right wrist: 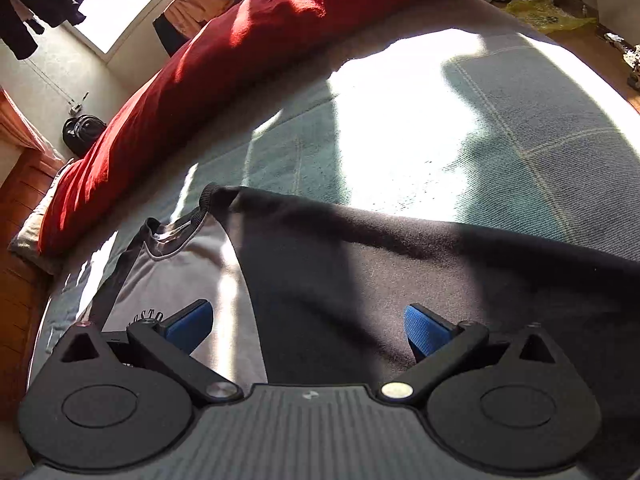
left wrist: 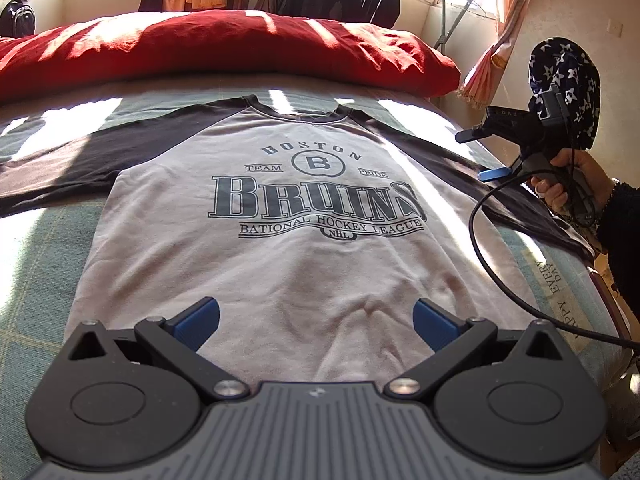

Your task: Fold clothes

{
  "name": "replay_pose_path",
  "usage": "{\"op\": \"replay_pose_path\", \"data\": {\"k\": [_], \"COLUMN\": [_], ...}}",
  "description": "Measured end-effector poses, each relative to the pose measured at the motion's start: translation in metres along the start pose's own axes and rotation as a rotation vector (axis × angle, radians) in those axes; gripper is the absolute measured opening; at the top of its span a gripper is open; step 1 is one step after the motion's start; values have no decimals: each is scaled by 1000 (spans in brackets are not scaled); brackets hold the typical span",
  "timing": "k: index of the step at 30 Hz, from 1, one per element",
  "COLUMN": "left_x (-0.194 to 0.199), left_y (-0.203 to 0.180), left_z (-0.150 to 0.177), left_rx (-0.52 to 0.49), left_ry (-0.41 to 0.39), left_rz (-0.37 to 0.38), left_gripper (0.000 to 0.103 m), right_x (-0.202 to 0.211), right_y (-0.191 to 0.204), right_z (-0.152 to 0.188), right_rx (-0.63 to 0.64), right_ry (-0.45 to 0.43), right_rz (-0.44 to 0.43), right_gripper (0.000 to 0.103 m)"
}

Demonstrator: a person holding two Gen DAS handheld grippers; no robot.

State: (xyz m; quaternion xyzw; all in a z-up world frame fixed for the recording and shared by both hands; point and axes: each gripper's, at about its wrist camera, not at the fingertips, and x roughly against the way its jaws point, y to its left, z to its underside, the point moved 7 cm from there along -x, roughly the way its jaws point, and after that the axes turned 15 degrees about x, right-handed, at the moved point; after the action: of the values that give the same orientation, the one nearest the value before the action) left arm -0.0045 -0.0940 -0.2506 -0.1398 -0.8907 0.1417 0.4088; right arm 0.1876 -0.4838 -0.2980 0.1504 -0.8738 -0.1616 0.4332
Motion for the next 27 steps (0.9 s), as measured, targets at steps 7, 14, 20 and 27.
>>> {"op": "replay_pose_path", "data": {"k": [7, 14, 20, 27], "left_x": [7, 7, 8, 15], "left_y": [3, 13, 25, 48], "left_z": [3, 13, 25, 52], "left_rx": [-5, 9, 24, 24], "left_ry": [2, 27, 56, 94], "left_rz": [-3, -20, -43, -82], "left_gripper": [102, 102, 102, 102], "right_x": [-12, 27, 42, 32], "right_y": [-20, 38, 126, 180], "right_z": [-16, 18, 70, 139], "right_rx": [27, 93, 179, 227], "right_ry": [-71, 0, 42, 83], "right_rz": [172, 64, -101, -78], "right_gripper": [103, 103, 103, 103]}}
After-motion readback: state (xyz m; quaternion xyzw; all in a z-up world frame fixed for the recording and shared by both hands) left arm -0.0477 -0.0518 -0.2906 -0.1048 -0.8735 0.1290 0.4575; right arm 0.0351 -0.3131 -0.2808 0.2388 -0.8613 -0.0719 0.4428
